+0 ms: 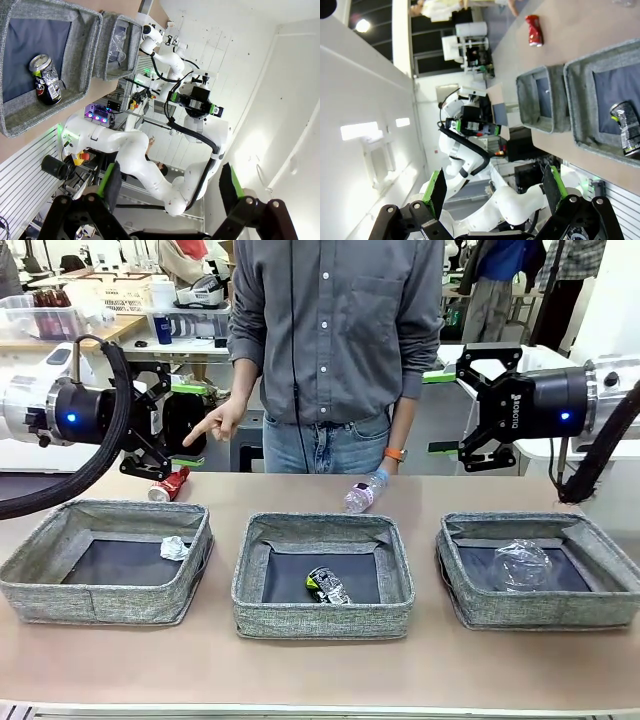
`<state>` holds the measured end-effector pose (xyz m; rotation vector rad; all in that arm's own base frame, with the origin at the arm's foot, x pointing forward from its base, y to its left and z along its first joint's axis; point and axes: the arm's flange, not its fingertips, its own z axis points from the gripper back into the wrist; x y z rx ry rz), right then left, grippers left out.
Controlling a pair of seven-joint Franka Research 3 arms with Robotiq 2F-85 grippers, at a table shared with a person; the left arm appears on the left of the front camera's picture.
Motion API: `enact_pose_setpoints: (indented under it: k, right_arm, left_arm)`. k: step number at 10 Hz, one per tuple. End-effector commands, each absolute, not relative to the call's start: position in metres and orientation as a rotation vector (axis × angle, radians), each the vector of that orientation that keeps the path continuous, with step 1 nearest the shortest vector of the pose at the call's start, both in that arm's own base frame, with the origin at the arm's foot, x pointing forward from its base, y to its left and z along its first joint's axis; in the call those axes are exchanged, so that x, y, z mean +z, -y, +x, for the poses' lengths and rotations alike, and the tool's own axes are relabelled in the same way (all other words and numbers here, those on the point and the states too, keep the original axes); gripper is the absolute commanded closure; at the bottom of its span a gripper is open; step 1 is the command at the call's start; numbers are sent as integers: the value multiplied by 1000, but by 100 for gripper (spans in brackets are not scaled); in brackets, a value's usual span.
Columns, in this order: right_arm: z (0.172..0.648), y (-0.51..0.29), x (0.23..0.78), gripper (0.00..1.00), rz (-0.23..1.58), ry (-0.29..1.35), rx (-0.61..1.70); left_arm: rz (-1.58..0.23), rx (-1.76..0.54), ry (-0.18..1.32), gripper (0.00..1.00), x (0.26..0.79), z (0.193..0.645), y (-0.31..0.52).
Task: Sort the waste into the appropriate baskets.
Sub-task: Pick up the waste item pointed out by the person.
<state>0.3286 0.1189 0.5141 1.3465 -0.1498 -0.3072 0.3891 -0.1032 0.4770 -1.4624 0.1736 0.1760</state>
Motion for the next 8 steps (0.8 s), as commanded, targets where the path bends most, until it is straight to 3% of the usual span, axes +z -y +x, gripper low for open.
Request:
enact_pose_setpoints:
  k: [1, 7, 8]
  right_arm:
    - [328, -121, 517, 0, 1369, 149, -321]
    - [328, -121, 517, 0, 1369, 149, -321]
    - [328, -121, 517, 0, 1369, 149, -321]
  left_arm:
    - [-1456, 178, -174, 0, 479, 388, 103]
    - [-1462, 176, -174, 0, 477, 389, 103]
    - [-1276, 174, -125, 0, 482, 401, 96]
